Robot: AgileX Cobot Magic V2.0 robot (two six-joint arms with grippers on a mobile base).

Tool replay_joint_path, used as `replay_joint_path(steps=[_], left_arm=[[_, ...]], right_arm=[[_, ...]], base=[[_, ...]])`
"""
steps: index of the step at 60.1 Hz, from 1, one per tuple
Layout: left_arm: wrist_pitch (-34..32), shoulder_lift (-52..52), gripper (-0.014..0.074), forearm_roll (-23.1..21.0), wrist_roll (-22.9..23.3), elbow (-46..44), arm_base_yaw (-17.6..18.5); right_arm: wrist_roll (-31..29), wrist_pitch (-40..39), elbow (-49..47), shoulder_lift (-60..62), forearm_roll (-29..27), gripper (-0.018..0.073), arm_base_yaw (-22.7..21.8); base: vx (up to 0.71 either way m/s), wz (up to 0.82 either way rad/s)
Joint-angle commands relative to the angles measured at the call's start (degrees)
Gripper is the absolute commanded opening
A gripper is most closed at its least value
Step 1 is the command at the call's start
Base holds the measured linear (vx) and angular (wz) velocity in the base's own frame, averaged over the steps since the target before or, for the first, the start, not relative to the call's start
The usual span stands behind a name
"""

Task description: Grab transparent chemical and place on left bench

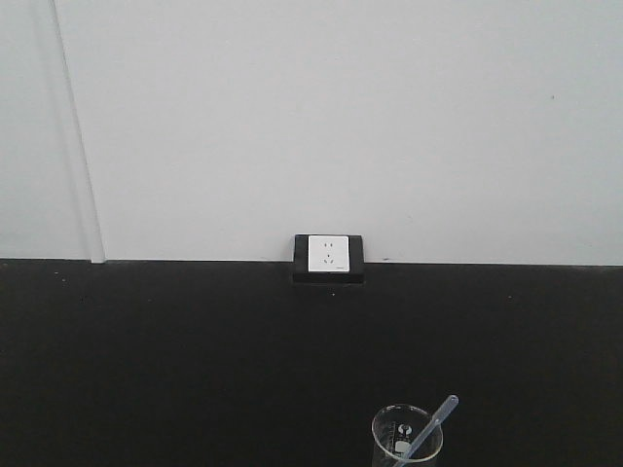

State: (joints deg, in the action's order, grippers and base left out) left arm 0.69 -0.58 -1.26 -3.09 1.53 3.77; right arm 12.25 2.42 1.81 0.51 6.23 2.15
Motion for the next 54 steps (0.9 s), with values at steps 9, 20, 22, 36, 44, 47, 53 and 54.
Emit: replay_joint_path(steps=[9, 20, 22, 36, 44, 47, 53, 54], left_arm=[[-4.49, -1.1, -0.0003, -0.04, 0.45, 0.93, 0.1], [-4.49, -1.1, -0.0003, -0.04, 0.45, 0.93, 0.1], [-4.49, -1.1, -0.0003, -0.04, 0.45, 0.93, 0.1], [-4.49, -1.1, -0.0003, -0.04, 0.45, 0.93, 0.1], [-4.49, -1.1, -0.0003, -0.04, 0.45, 0.93, 0.1], [-4.49, -1.1, -0.0003, -0.04, 0.45, 0.93, 0.1], [-4.49, -1.1, -0.0003, -0.04, 0.45, 0.93, 0.1], [-4.49, -1.1, -0.0003, -0.04, 0.45, 0.93, 0.1]], right_arm=[[-0.27, -4.33, 0.34, 0.52, 0.07, -0.0007, 0.03], [-0.44, -4.69, 0.34, 0.52, 0.07, -0.0007, 0.03], [-0.52, -5.05, 0.34, 0.52, 0.11, -0.0007, 0.03], [-0.46, -6.93, -5.6, -0.6, -0.33, -0.0007, 0.03], [-0.46, -6.5, -13.59, -8.74, -0.33, -0.0007, 0.03], [-0.46, -6.5, -16.64, -13.8, -0.33, -0.0007, 0.03], [-0.46, -7.54, -22.97, -22.99, -0.37, -0.0007, 0.03], [-0.46, -8.02, -24.22, -25.15, -0.37, -0.0007, 0.03]], base=[[0.0, 0.0], [0.0, 0.0], [0.0, 0.0], [0.0, 0.0], [0.0, 0.0], [0.0, 0.0], [0.0, 0.0], [0.0, 0.0]])
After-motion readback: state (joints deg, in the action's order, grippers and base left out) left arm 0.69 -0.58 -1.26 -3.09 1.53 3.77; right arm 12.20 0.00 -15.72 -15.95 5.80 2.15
